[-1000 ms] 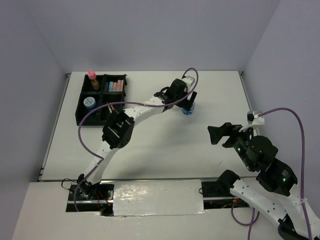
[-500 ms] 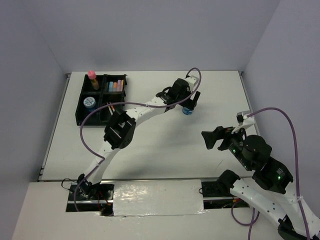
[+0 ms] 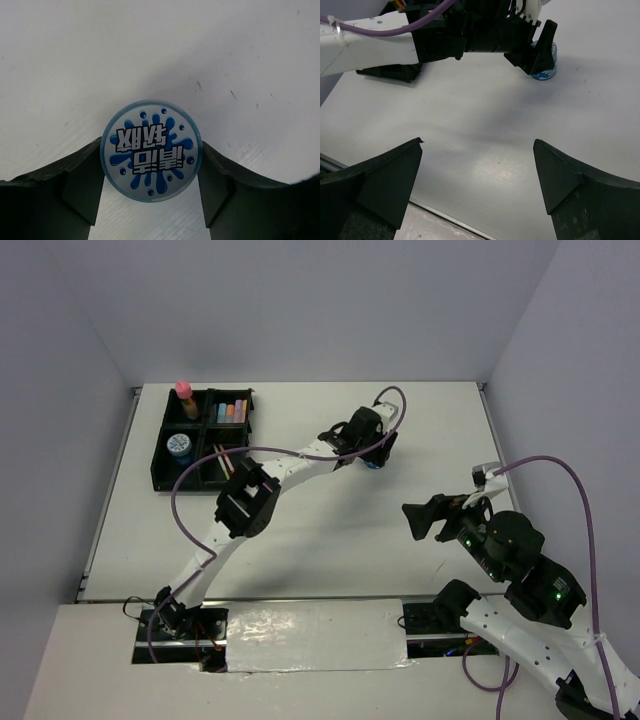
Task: Sort the stationery into containers
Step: Pick up the stationery from the center of the board.
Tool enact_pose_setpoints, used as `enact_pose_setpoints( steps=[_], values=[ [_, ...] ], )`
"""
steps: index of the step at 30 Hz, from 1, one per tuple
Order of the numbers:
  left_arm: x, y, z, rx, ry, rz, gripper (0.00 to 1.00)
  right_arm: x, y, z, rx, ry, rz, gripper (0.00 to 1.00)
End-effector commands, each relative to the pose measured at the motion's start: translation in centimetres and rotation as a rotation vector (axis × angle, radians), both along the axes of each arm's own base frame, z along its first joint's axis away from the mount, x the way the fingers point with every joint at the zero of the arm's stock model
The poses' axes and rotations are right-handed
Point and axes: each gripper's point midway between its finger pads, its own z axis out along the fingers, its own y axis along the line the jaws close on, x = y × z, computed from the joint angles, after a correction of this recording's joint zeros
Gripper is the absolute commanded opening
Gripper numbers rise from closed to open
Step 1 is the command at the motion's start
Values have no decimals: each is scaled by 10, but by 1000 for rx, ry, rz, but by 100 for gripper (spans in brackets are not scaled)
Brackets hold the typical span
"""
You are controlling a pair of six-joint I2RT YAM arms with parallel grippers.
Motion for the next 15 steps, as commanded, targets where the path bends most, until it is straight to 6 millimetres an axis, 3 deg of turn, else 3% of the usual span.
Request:
enact_pose_setpoints(
  steps=[1,2,3,4,5,6,7,8,9,10,11,12,13,15],
  values=[
    [0,8,23,-23,-33,50,2,3,3,8,19,-43,9,100],
    [2,15,57,-53,-83,87,0,3,4,8,19,-44,12,100],
    [5,20,75,-79,-122,113,0,4,5,8,17,-44,13,100],
    [3,34,74,-63,-120,146,0,4,5,6,14,-42,13,100],
    [5,51,115,-88,-178,206,0,4,6,7,16,-44,17,100],
    [5,68,127,-75,-187,256,0,5,7,7,16,-44,19,100],
    [5,94,129,-56,-178,331,0,5,8,6,16,-44,21,100],
    [0,118,170,-89,-217,395,0,5,10,8,23,-49,31,100],
    [1,149,180,-67,-230,500,0,6,13,5,20,-44,39,100],
    [-2,188,169,-33,-173,604,0,7,14,4,21,-43,45,100],
    [-11,218,197,-66,-186,672,0,7,19,6,30,-50,64,100],
    [-16,252,190,-33,-166,773,0,9,23,0,18,-39,76,100],
    [-29,303,197,-40,-120,913,0,9,26,-1,16,-35,87,100],
    [-44,356,191,-24,-89,1052,0,11,34,-3,14,-33,117,100]
  ],
)
